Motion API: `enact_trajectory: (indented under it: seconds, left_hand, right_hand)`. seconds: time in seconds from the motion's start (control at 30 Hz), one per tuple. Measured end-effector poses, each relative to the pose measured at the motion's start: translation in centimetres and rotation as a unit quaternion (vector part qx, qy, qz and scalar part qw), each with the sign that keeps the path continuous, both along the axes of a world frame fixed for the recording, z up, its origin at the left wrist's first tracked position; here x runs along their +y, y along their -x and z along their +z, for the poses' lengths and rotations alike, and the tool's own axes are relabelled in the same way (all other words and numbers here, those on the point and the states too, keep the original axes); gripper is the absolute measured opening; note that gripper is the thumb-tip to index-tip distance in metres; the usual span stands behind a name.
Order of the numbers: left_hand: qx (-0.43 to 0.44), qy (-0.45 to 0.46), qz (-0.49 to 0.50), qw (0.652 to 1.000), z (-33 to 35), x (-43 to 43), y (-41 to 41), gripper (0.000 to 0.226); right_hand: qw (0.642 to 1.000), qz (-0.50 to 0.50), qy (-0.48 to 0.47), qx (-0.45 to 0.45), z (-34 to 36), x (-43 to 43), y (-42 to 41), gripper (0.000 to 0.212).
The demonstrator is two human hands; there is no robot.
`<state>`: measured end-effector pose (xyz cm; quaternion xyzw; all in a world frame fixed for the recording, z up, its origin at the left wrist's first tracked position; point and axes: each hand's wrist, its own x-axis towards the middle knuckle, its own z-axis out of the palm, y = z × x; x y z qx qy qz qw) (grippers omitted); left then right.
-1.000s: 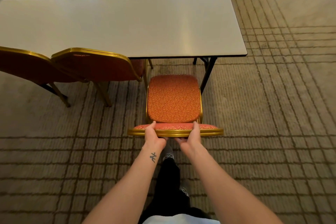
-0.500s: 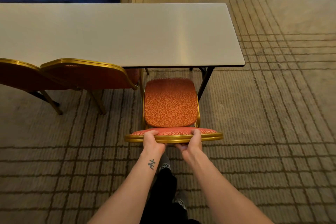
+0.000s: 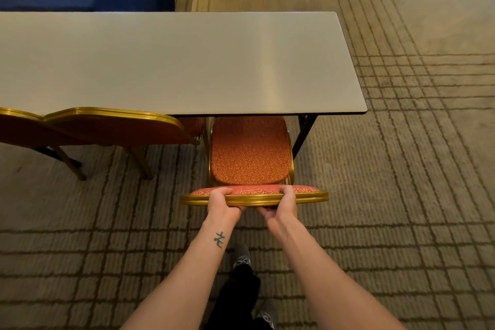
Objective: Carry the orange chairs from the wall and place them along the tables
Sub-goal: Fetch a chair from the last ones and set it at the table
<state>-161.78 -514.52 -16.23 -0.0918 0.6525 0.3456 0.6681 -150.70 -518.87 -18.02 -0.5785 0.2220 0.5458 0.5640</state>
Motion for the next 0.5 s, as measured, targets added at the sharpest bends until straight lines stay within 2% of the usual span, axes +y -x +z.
enact_trajectory:
  seconds: [0.1, 0.27, 0.4, 0.5]
  left_hand:
    - [-0.019, -0.009, 0.012, 1.000, 0.1, 2.0, -0.4, 0.030]
    - [-0.018, -0.003, 0.005, 1.000, 0.1, 6.4, -1.5, 0.044]
    - [-0.037, -0.012, 0.000, 0.999, -0.2, 9.8, -1.9, 0.035]
    - [-0.049, -0.009, -0.002, 0.999, -0.6, 12.6, -2.5, 0.039]
  right_hand:
    - [1.000, 0.004, -0.009, -0.003, 0.0, 1.9, -0.4, 0.043]
    - [1.000, 0.008, -0.017, -0.005, -0.2, 6.0, -1.6, 0.045]
    - [1.000, 0.006, -0.016, -0.005, -0.4, 9.4, -2.1, 0.048]
    - [1.000, -0.001, -0.019, 0.004, -0.7, 12.0, -2.9, 0.049]
